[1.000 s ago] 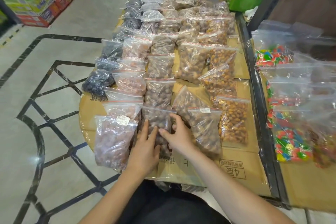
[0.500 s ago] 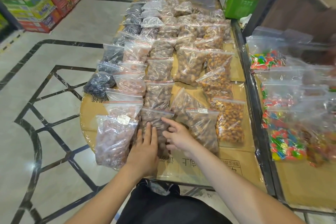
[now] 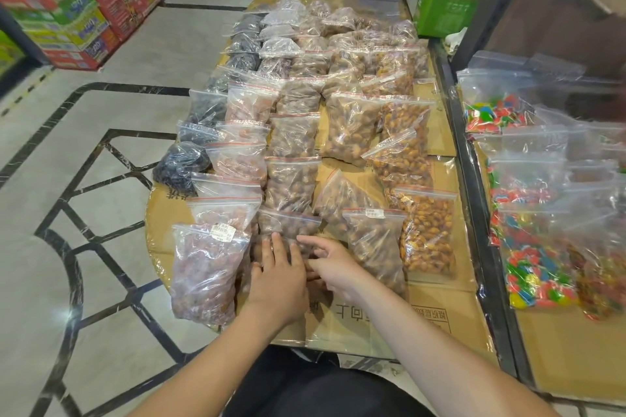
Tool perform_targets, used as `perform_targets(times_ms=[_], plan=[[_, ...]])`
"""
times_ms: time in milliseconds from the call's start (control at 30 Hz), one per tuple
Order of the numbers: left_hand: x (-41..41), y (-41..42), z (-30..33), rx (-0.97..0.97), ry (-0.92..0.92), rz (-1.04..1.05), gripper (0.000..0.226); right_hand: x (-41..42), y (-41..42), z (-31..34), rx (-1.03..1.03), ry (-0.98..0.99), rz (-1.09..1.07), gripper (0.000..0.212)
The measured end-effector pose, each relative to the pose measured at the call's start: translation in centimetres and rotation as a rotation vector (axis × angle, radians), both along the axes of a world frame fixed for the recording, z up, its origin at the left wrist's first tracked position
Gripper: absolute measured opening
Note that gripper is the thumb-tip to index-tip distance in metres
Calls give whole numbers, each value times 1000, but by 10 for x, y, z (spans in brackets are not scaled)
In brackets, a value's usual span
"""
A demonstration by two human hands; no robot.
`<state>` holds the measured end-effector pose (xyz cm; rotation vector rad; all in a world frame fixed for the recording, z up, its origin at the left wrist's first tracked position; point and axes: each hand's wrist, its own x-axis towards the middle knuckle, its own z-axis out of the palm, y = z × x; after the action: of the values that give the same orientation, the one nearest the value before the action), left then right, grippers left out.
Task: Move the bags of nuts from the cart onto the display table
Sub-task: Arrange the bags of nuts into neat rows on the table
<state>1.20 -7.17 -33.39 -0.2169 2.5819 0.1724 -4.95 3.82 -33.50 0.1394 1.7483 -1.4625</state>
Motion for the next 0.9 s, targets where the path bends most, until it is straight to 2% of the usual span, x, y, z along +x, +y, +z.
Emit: perform_targets(times_ms=[67, 167, 267, 333, 400, 500, 567, 633, 733, 900], plan=[[-10, -5, 9, -60, 68, 1, 67, -11, -5, 1, 97, 126, 50, 49], [-34, -15, 16, -120, 219, -17, 51, -35, -17, 9, 402, 456, 314, 45], [-63, -20, 6, -37, 241, -61, 68, -58, -22, 8, 604, 659, 369, 52], [-74, -22, -2, 17, 165, -80, 78, -65, -24, 7, 575, 616, 444, 64], [-77, -26, -7, 5, 64, -94, 77, -66, -25, 5, 532, 538, 528, 70], [-80, -32, -5, -15, 12, -117, 70, -72, -22, 6, 498, 499, 542, 59], [-92, -32, 9, 18, 42, -97, 61, -83, -21, 9, 527, 562, 453, 48], [-116, -31, 21, -14, 151, -115, 54, -97, -22, 15, 547, 678, 294, 39], [-150, -34, 16, -48, 268, -111, 63, -120, -26, 23, 513, 785, 228, 34], [-166, -52, -12, -29, 75, -103, 74, -154, -24, 19, 632, 834, 365, 45]])
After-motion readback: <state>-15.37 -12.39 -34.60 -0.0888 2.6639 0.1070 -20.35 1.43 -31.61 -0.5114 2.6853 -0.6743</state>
